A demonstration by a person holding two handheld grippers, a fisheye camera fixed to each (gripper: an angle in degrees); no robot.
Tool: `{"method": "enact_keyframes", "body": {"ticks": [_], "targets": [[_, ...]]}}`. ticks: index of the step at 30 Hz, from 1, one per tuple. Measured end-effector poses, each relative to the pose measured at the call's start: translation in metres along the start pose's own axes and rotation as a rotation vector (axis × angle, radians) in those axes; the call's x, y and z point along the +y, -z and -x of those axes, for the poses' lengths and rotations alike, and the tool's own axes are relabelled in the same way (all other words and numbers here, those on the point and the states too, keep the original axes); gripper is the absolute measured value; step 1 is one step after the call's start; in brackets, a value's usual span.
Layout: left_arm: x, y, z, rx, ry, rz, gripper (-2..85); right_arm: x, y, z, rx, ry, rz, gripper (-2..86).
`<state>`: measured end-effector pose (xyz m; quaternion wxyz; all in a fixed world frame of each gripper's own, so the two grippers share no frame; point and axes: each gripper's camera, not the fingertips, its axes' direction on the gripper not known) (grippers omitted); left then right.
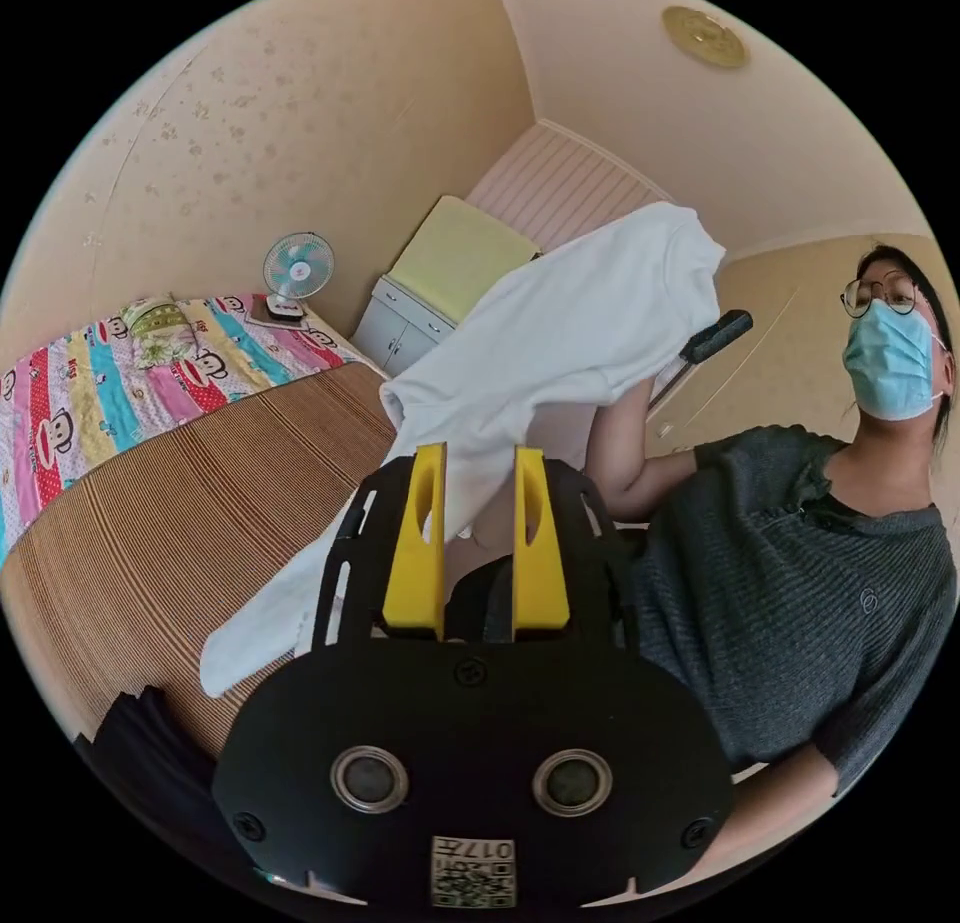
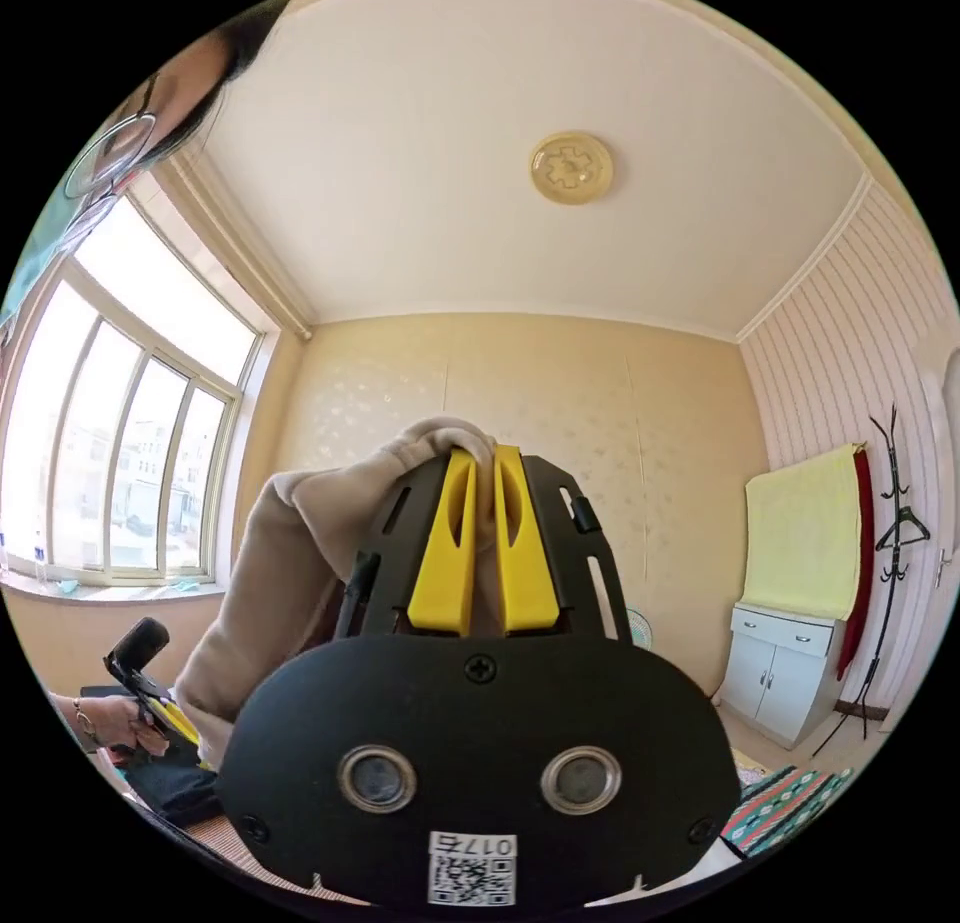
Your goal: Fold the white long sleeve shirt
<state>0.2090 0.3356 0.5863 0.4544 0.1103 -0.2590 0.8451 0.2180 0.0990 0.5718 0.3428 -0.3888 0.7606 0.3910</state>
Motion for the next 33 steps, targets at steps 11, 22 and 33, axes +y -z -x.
{"method": "enact_keyframes", "body": {"ticks": [11, 22, 33], "targets": [[-0.026, -0.086, -0.109, -0.169, -0.257, 0.016, 18.1, -0.004, -0.005, 0.063, 0.133, 0.053, -0.034, 3.7], [-0.029, -0.051, -0.103, -0.192, -0.179, -0.074, 4.1, 0.007, -0.015, 0.045, 0.274, 0.118, 0.078, 3.9], [-0.011, 0.200, -0.093, -0.340, -0.030, -0.598, 3.7, -0.016, 0.006, -0.124, -0.595, 0.068, 0.358, 4.0]]}}
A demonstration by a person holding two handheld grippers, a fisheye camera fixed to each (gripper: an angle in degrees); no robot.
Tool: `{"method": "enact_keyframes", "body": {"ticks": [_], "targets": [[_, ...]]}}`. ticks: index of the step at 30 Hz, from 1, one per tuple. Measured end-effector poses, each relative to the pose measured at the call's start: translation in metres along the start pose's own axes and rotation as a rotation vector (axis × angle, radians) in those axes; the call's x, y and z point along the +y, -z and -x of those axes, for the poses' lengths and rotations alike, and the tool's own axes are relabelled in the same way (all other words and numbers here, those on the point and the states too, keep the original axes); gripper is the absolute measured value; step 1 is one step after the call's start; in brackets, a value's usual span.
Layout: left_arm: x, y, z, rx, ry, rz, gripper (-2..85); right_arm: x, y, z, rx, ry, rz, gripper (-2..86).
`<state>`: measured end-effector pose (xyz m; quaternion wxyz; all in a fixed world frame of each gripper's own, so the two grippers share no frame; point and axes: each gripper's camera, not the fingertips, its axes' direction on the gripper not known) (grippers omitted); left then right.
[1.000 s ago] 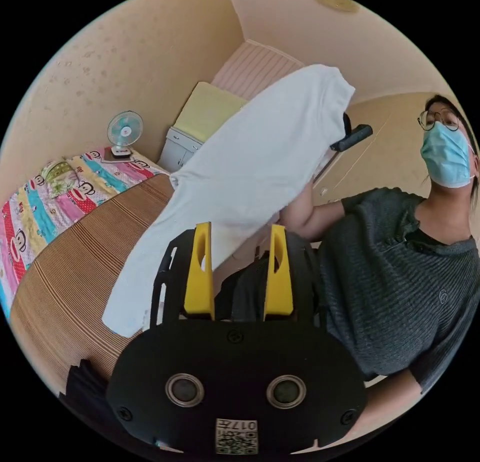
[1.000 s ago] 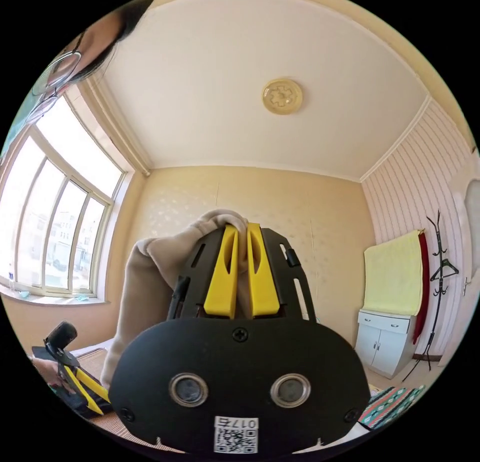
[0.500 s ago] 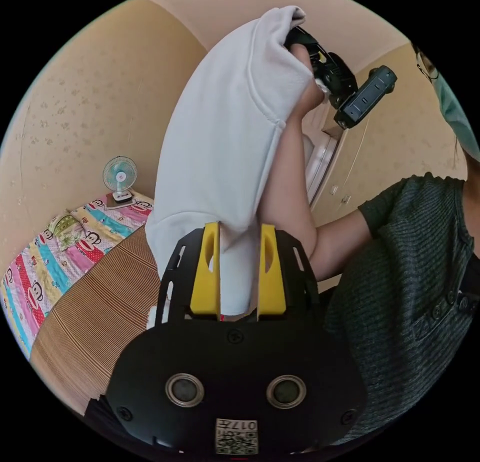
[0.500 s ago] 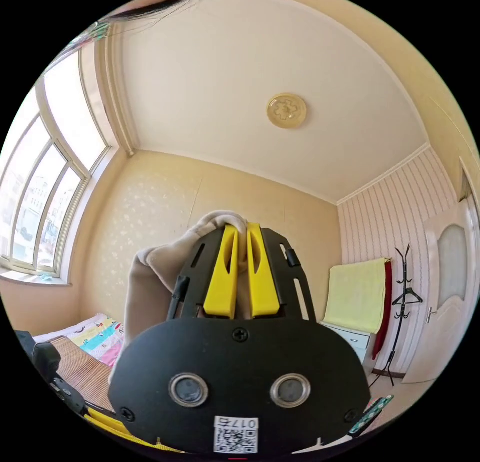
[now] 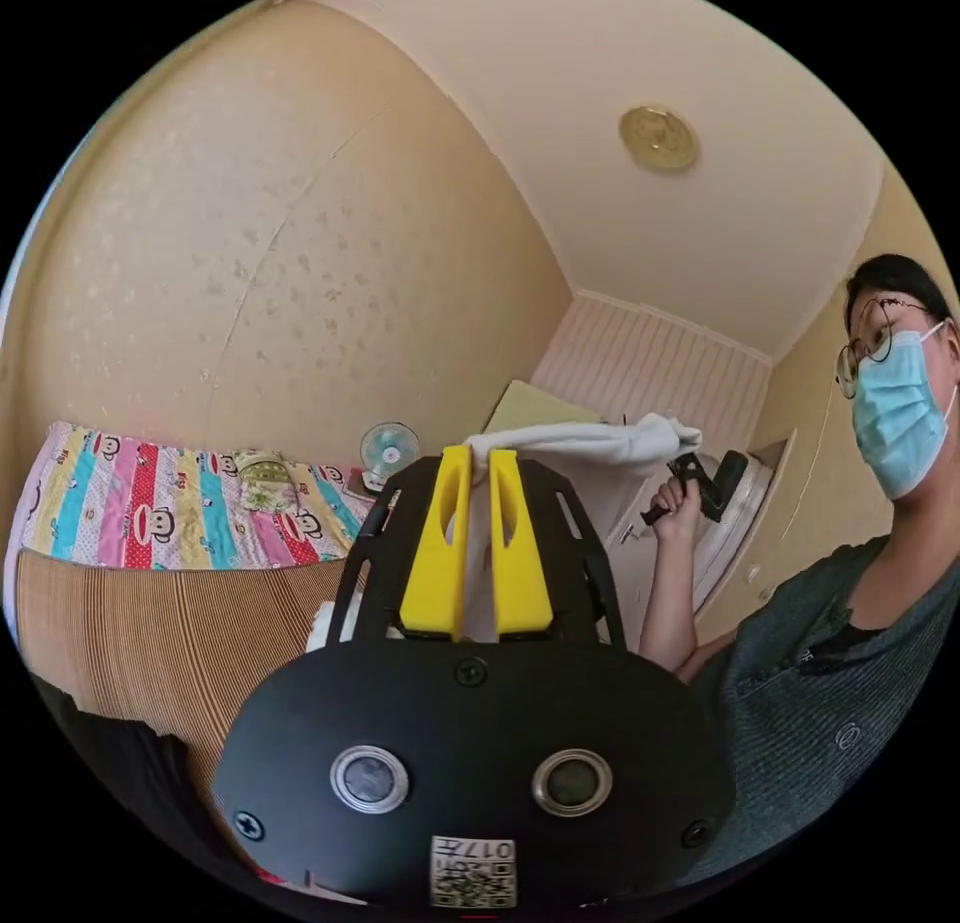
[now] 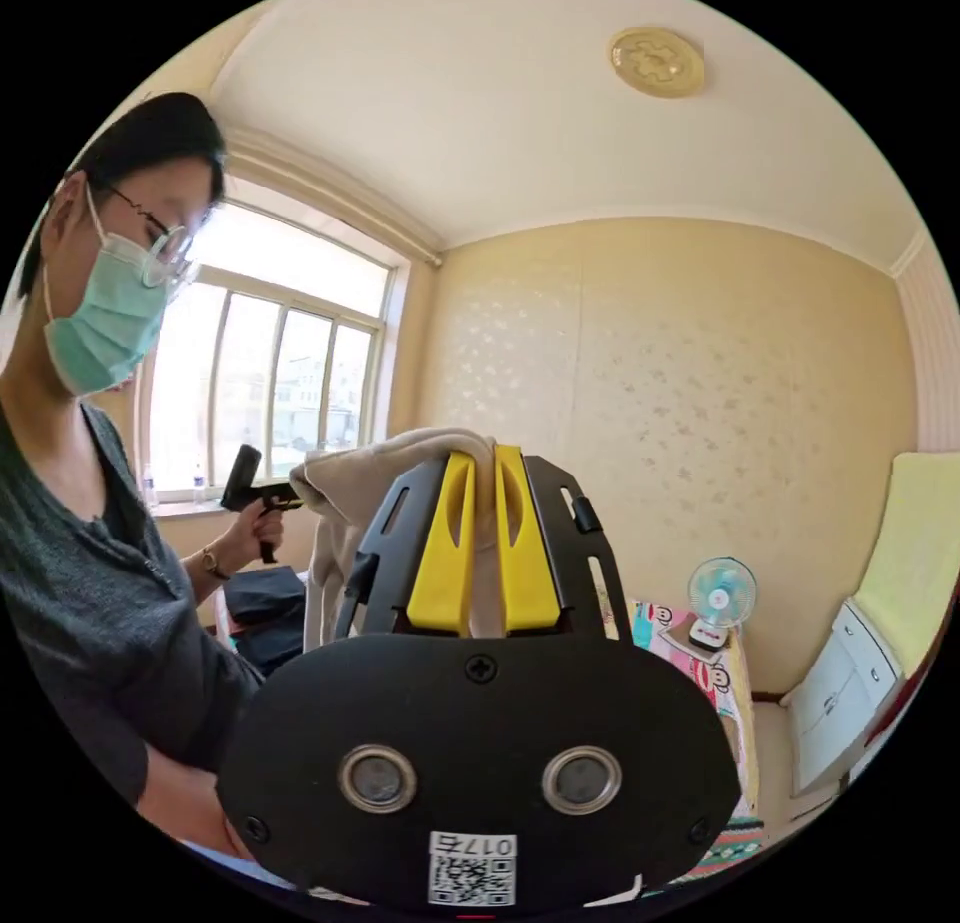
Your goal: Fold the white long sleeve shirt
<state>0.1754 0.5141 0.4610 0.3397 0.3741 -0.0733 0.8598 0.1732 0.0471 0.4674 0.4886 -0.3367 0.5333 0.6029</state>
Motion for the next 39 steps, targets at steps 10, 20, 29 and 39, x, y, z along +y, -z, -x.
{"method": "enact_keyframes", "body": {"ticks": [10, 20, 29, 39], "targets": [[-0.121, 0.133, -0.064, -0.146, -0.287, -0.271, 3.7, -0.108, 0.007, -0.035, 0.053, 0.014, 0.138, 3.9], [-0.215, 0.063, 0.143, -0.454, -0.081, 0.019, 3.7, -0.087, -0.296, -0.338, -0.371, -0.366, 0.740, 4.3], [-0.145, -0.039, 0.485, -0.731, 0.450, 0.548, 7.6, 0.166, -0.497, -0.419, -0.212, -0.765, 1.156, 3.9], [0.095, -0.078, 0.555, -0.635, 0.512, 1.167, 7.5, 0.419, -0.458, -0.318, -0.109, -0.492, 1.813, 0.8]]}}
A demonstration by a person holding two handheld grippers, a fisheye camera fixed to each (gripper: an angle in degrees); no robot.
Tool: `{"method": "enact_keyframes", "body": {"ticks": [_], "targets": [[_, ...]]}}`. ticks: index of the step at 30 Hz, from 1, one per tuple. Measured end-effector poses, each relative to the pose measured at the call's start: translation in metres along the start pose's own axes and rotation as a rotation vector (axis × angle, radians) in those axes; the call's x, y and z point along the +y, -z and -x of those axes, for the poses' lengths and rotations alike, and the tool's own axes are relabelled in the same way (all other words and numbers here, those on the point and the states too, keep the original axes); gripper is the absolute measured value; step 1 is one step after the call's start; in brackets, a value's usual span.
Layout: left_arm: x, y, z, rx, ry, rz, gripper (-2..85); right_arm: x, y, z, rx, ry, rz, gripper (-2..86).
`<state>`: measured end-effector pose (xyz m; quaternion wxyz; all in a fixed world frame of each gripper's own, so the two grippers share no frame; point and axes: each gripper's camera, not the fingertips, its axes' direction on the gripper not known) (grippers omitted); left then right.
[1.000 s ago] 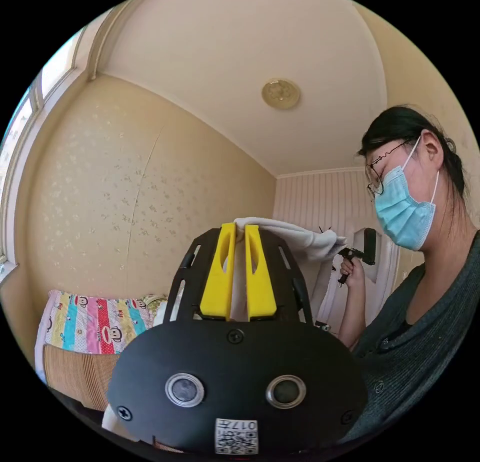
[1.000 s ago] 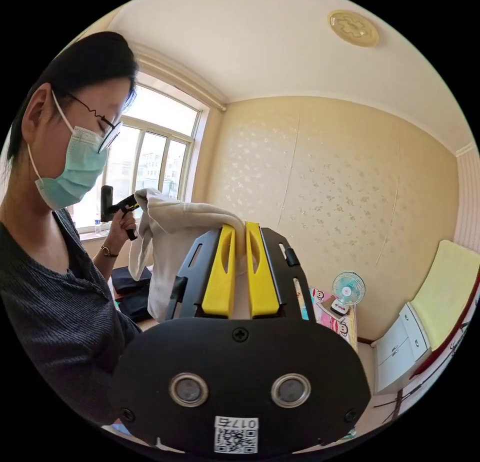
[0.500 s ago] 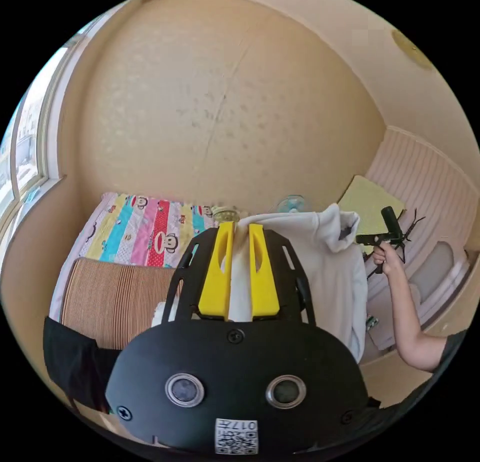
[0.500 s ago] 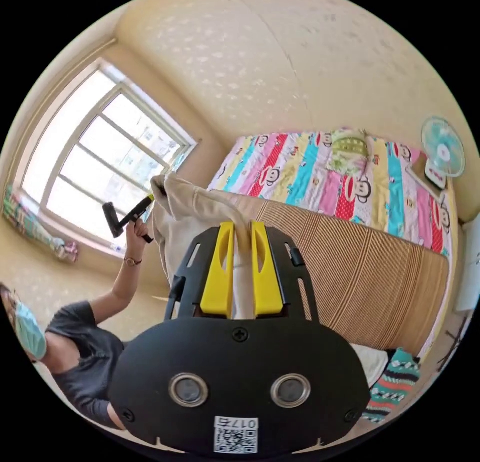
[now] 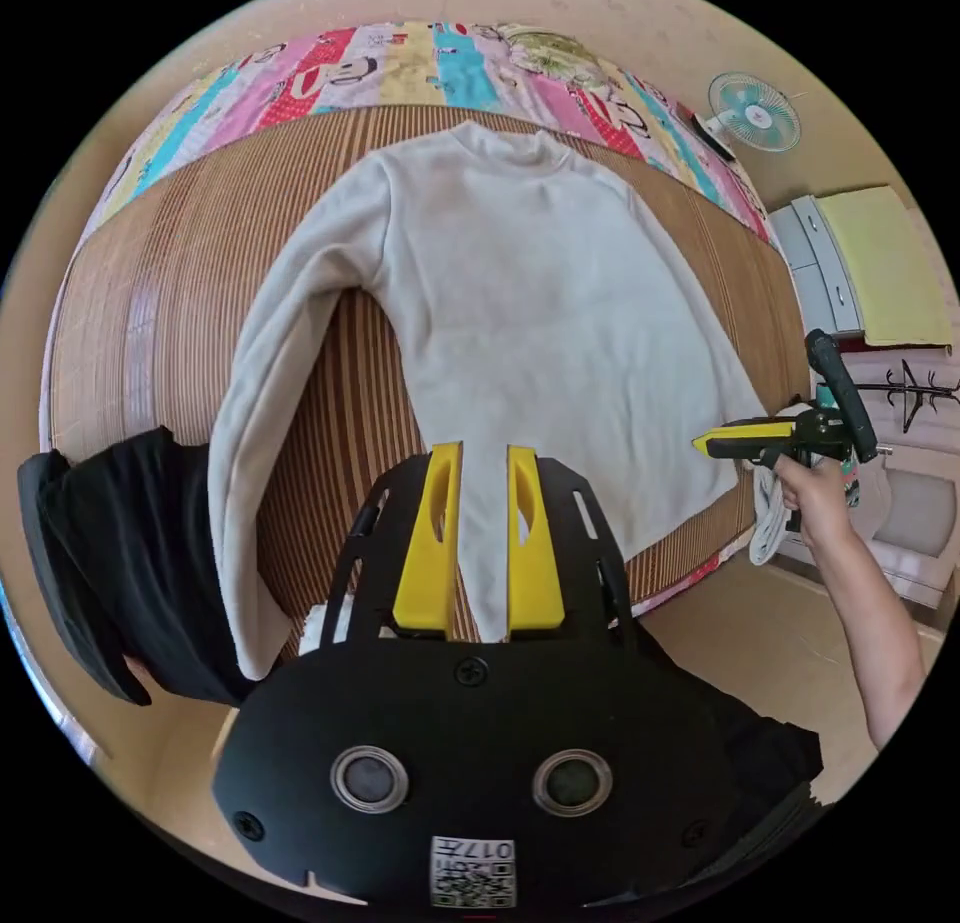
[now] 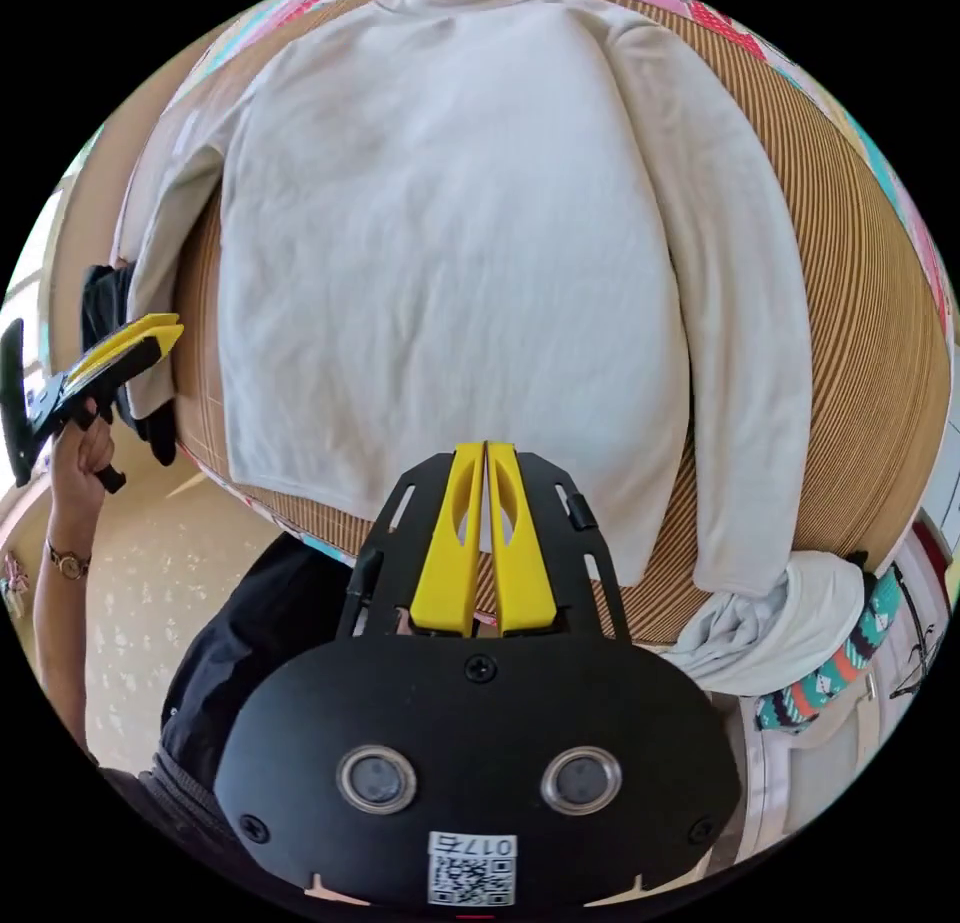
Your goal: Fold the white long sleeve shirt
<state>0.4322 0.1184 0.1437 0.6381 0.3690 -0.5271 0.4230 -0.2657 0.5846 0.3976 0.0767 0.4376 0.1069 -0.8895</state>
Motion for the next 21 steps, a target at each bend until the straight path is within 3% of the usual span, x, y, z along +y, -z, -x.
{"method": "enact_keyframes", "body": {"ticks": [2, 4, 6, 10, 12, 15, 17, 20, 21], "targets": [[0.011, -0.044, 0.015, 0.002, -0.003, 0.145, 7.3, 0.019, -0.018, 0.001, 0.005, 0.044, 0.052, 0.7], [0.031, -0.059, 0.030, -0.001, 0.021, 0.184, 6.8, 0.062, -0.005, 0.001, 0.046, 0.000, -0.060, 0.6], [0.058, -0.039, 0.041, -0.014, 0.009, 0.080, 5.7, 0.095, 0.001, 0.004, 0.047, -0.008, -0.068, 0.6], [0.102, -0.011, 0.073, -0.028, 0.022, 0.219, 5.1, 0.172, 0.005, 0.012, 0.004, -0.009, 0.008, 0.6], [0.120, 0.004, 0.102, 0.053, 0.102, 0.279, 5.6, 0.199, 0.014, 0.012, -0.009, 0.001, 0.026, 0.6], [0.153, 0.057, 0.185, 0.329, 0.392, 0.151, 8.4, 0.229, 0.044, -0.007, -0.097, -0.061, 0.036, 0.5], [0.190, 0.098, 0.264, 0.731, 0.698, -0.123, 11.4, 0.242, 0.063, -0.023, -0.165, -0.104, 0.053, 0.5], [0.231, 0.113, 0.332, 1.176, 1.073, -0.421, 16.2, 0.269, 0.093, -0.047, -0.279, -0.187, 0.071, 0.5], [0.238, 0.111, 0.340, 1.249, 1.153, -0.463, 16.9, 0.281, 0.106, -0.053, -0.318, -0.216, 0.068, 0.4]]}}
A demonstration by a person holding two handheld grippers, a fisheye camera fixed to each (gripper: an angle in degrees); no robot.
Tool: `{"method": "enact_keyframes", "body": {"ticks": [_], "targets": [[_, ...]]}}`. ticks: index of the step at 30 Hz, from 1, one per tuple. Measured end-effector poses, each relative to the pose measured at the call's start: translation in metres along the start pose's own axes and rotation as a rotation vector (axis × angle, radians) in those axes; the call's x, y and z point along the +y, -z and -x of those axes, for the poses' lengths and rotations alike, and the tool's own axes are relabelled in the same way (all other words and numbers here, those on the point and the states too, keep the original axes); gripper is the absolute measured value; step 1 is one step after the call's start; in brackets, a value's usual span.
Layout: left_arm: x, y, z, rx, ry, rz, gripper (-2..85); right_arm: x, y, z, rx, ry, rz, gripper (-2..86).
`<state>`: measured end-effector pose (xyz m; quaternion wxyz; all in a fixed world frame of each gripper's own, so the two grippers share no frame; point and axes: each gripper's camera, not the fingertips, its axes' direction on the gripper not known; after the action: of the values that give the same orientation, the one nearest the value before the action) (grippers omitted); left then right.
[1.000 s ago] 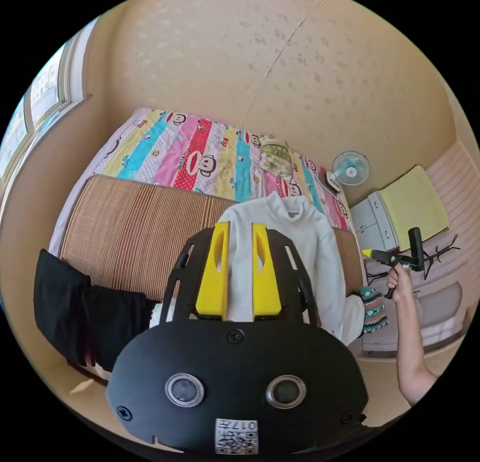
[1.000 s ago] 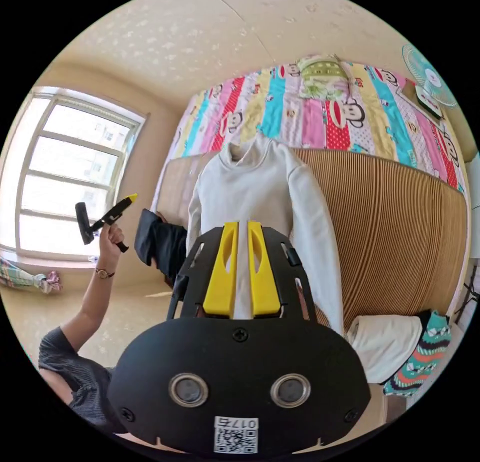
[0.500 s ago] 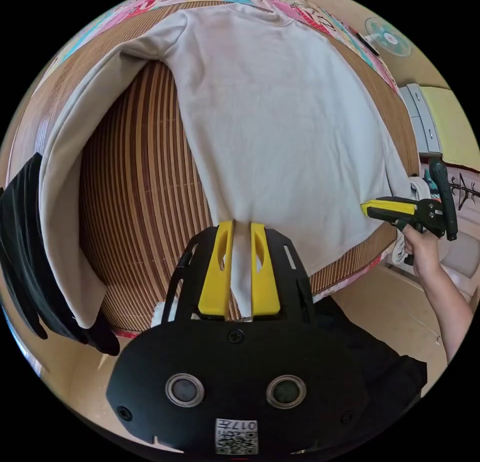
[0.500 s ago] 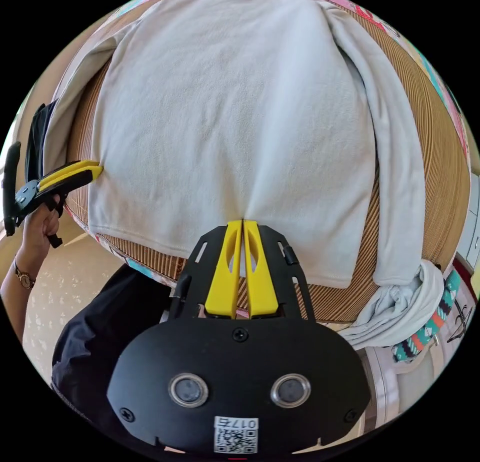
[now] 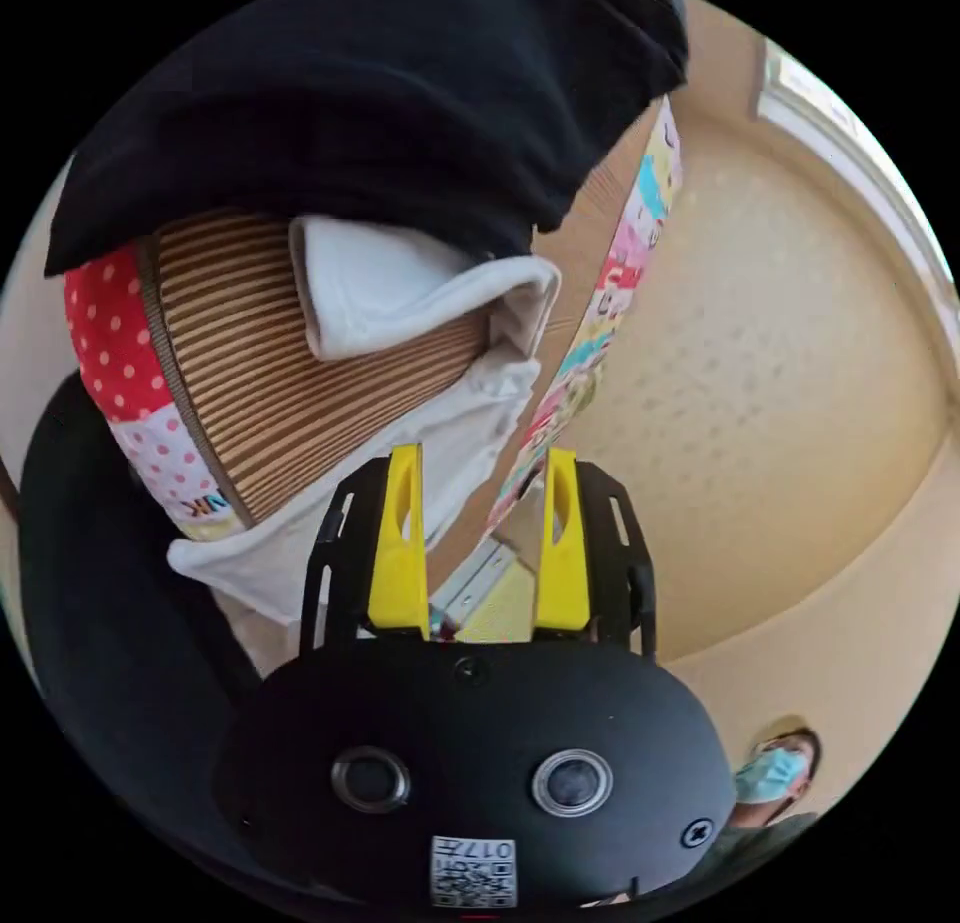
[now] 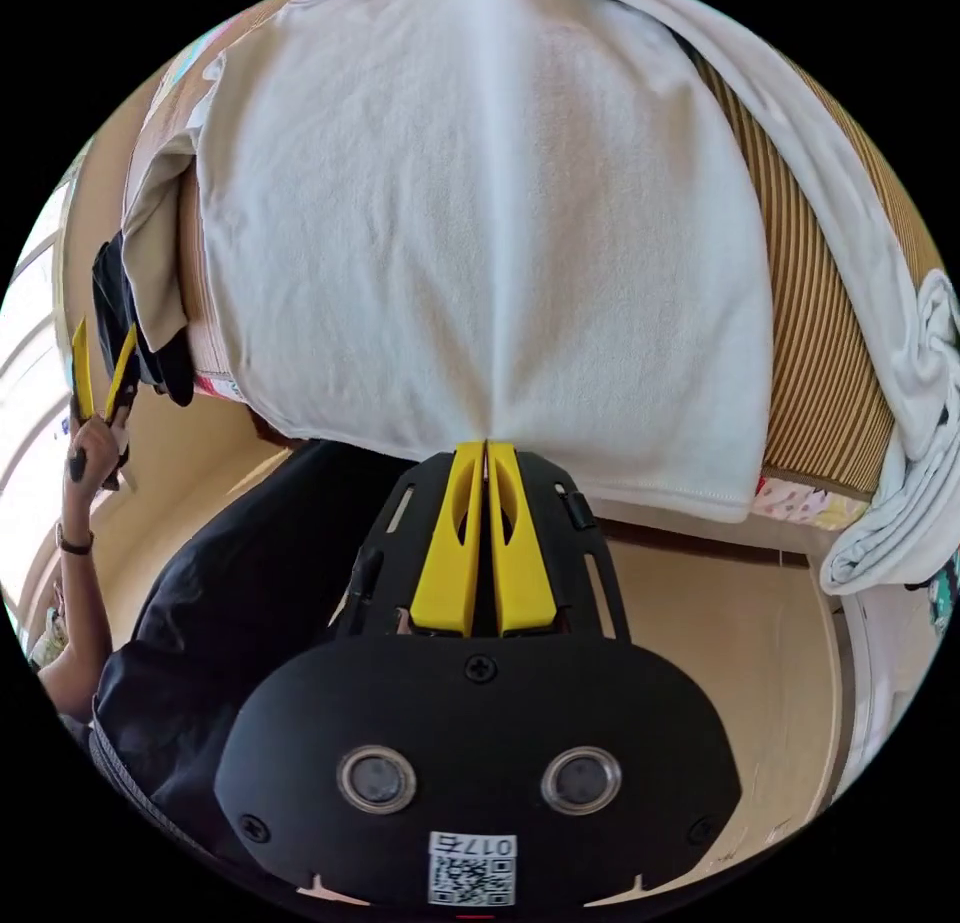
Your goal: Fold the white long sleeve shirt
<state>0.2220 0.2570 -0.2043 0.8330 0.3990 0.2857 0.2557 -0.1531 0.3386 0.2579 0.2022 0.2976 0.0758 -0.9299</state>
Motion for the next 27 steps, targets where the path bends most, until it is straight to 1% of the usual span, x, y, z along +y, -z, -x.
{"method": "enact_keyframes", "body": {"ticks": [1, 2, 4, 6, 7, 8, 10, 12, 13, 14, 15, 16, 17, 18, 20, 21, 23, 24, 26, 27], "targets": [[-0.007, 0.011, 0.010, 0.130, 0.150, -0.079, 17.4, 0.012, 0.014, -0.003, -0.035, -0.018, -0.009, 0.4], [-0.012, 0.015, 0.020, 0.209, 0.285, -0.139, 17.6, 0.018, 0.021, -0.004, -0.049, -0.025, -0.016, 0.4], [-0.026, 0.015, 0.027, 0.213, 0.389, -0.180, 16.7, 0.043, 0.050, -0.003, -0.072, -0.043, -0.042, 0.4], [-0.040, 0.017, 0.029, 0.165, 0.436, -0.219, 12.7, 0.061, 0.070, 0.000, -0.061, -0.041, -0.045, 0.4], [-0.040, 0.015, 0.027, 0.180, 0.463, -0.255, 7.4, 0.073, 0.083, 0.003, -0.048, -0.033, -0.046, 0.4], [-0.036, 0.010, 0.017, 0.238, 0.446, -0.273, 4.6, 0.079, 0.090, 0.005, -0.043, -0.030, -0.047, 0.4], [-0.029, 0.002, -0.016, 0.241, 0.385, -0.228, 2.6, 0.103, 0.119, 0.007, -0.063, -0.023, -0.065, 0.4], [-0.020, -0.001, -0.065, 0.226, 0.228, -0.156, 1.9, 0.121, 0.142, 0.004, -0.088, -0.023, -0.092, 0.4], [-0.014, -0.002, -0.101, 0.226, 0.103, -0.102, 1.6, 0.133, 0.158, 0.000, -0.101, -0.034, -0.111, 0.4], [-0.006, 0.002, -0.138, 0.194, -0.015, -0.079, 1.3, 0.139, 0.165, -0.003, -0.110, -0.043, -0.121, 0.4], [-0.002, 0.006, -0.157, 0.169, -0.080, -0.084, 1.2, 0.152, 0.180, -0.009, -0.138, -0.060, -0.144, 0.4], [0.007, 0.015, -0.195, 0.102, -0.228, -0.113, 1.0, 0.165, 0.195, -0.017, -0.179, -0.078, -0.171, 0.4], [0.019, 0.021, -0.236, -0.011, -0.404, -0.149, 0.8, 0.171, 0.202, -0.021, -0.203, -0.089, -0.186, 0.4], [0.027, 0.021, -0.257, -0.087, -0.504, -0.166, 0.7, 0.186, 0.217, -0.031, -0.258, -0.113, -0.219, 0.4], [0.079, -0.009, -0.323, -0.400, -0.879, -0.215, 0.8, 0.206, 0.236, -0.047, -0.354, -0.148, -0.268, 0.5], [0.095, -0.023, -0.332, -0.446, -0.951, -0.207, 1.0, 0.219, 0.246, -0.057, -0.428, -0.165, -0.298, 0.5], [0.162, -0.098, -0.342, -0.511, -1.195, -0.065, 1.9, 0.234, 0.261, -0.071, -0.548, -0.155, -0.338, 0.6], [0.180, -0.120, -0.338, -0.522, -1.245, -0.022, 2.4, 0.241, 0.270, -0.080, -0.617, -0.146, -0.359, 0.7], [0.256, -0.210, -0.304, -0.540, -1.464, 0.163, 4.9, 0.249, 0.283, -0.094, -0.707, -0.156, -0.382, 0.9], [0.275, -0.233, -0.291, -0.539, -1.523, 0.229, 5.7, 0.251, 0.292, -0.105, -0.760, -0.172, -0.398, 1.0]]}}
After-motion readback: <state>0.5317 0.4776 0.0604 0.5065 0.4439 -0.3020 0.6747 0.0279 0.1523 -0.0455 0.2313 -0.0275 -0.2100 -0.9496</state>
